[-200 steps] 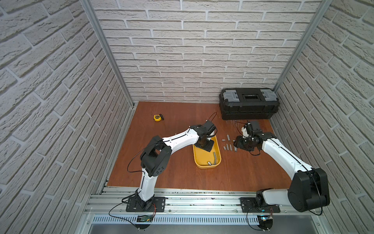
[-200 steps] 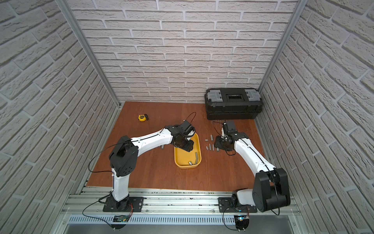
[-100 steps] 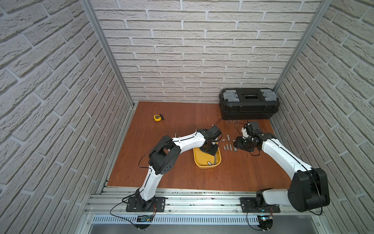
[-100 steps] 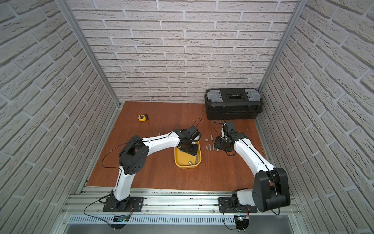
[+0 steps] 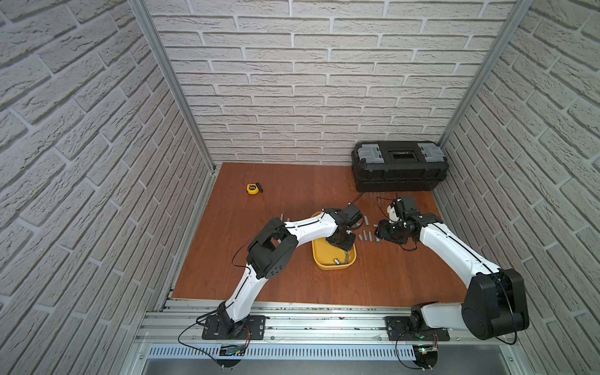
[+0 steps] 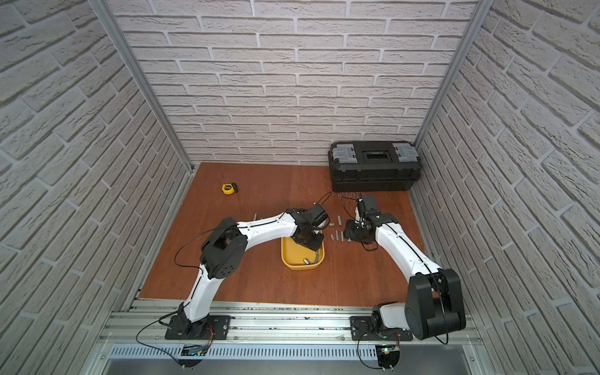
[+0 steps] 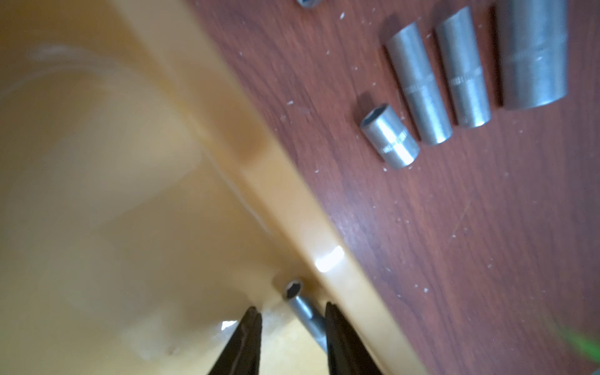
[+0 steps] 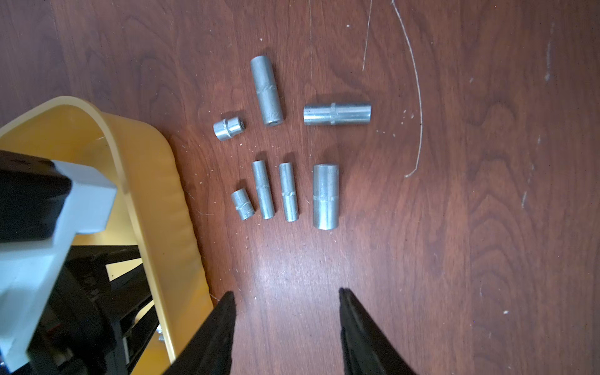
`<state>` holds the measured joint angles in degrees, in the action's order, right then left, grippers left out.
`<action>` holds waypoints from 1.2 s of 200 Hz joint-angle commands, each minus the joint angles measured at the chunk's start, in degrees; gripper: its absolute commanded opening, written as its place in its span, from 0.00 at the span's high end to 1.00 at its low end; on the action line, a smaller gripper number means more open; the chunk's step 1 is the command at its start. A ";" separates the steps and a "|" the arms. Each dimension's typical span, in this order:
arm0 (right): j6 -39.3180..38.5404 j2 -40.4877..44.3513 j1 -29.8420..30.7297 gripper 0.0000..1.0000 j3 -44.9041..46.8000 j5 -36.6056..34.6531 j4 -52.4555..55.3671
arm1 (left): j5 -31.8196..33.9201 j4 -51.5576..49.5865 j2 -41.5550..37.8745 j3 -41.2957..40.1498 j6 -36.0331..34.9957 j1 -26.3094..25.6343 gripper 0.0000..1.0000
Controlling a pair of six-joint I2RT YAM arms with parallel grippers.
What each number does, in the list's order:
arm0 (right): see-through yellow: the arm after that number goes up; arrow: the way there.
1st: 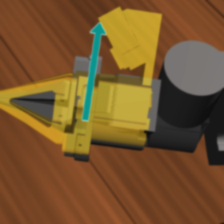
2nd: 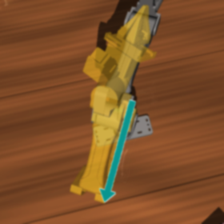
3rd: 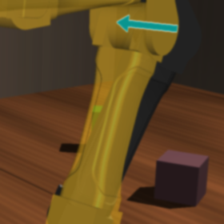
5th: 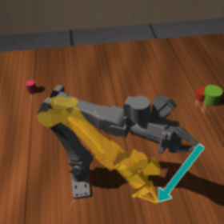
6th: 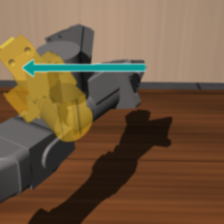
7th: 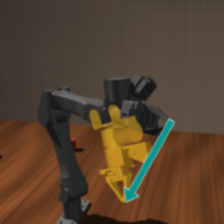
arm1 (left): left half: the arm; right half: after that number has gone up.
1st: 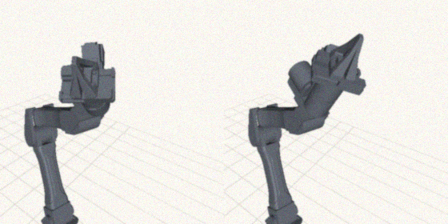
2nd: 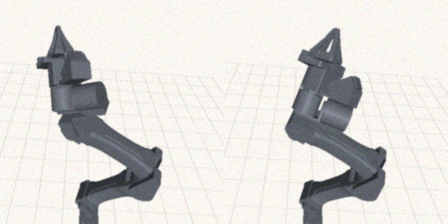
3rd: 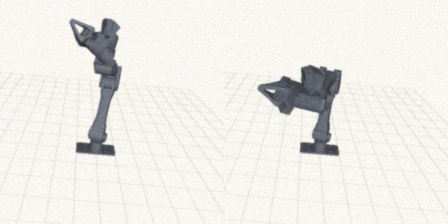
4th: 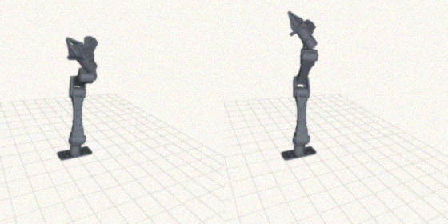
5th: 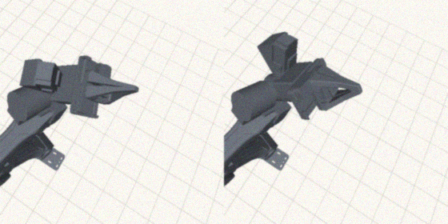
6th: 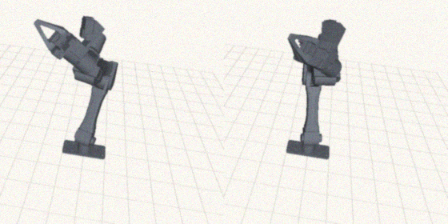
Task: Take out the socket from the storage box
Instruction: Pick up the socket head from the storage box.
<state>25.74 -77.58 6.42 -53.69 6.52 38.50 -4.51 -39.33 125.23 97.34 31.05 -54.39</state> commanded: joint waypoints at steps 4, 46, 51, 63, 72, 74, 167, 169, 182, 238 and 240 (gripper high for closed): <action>-0.25 0.27 -0.32 0.47 0.43 0.25 -1.06 | 3.20 -4.19 1.27 1.71 -1.64 -0.91 0.67; -0.17 0.15 -0.27 0.47 0.43 0.27 -1.01 | 5.72 -6.13 0.95 1.63 -2.25 -1.02 0.76; -0.17 0.15 -0.26 0.48 0.43 0.32 -1.05 | 6.07 -6.40 0.82 1.53 -2.34 -1.07 0.76; -0.14 0.13 -0.27 0.47 0.45 0.33 -1.06 | 6.73 -6.88 0.65 1.30 -2.66 -1.11 0.77; -0.16 0.13 -0.27 0.47 0.52 0.44 -1.10 | 7.05 -7.20 0.44 1.14 -2.83 -1.02 0.78; -0.20 0.10 -0.33 0.47 0.52 0.49 -1.14 | 7.19 -7.17 0.41 1.11 -2.81 -1.06 0.78; -0.35 -0.10 -0.26 0.48 0.69 0.61 -1.08 | 9.11 -8.15 0.16 0.18 -4.42 -0.96 0.91; -0.34 -0.05 -0.31 0.47 0.69 0.67 -1.06 | 9.16 -8.20 0.18 0.14 -4.37 -0.97 0.92; -0.34 0.03 -0.27 0.47 0.69 0.62 -1.00 | 9.55 -7.92 -0.36 -0.21 -4.20 -0.81 0.93; -0.25 0.09 -0.30 0.48 0.21 0.98 -1.15 | 10.01 -4.76 -7.68 -2.09 -3.61 3.20 0.95; -0.36 0.07 -0.34 0.48 0.18 1.02 -1.10 | 10.02 -4.74 -8.04 -2.14 -3.73 3.40 0.95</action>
<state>25.71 -77.58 6.42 -53.69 6.96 38.37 4.29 -45.17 122.93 95.77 27.51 -53.58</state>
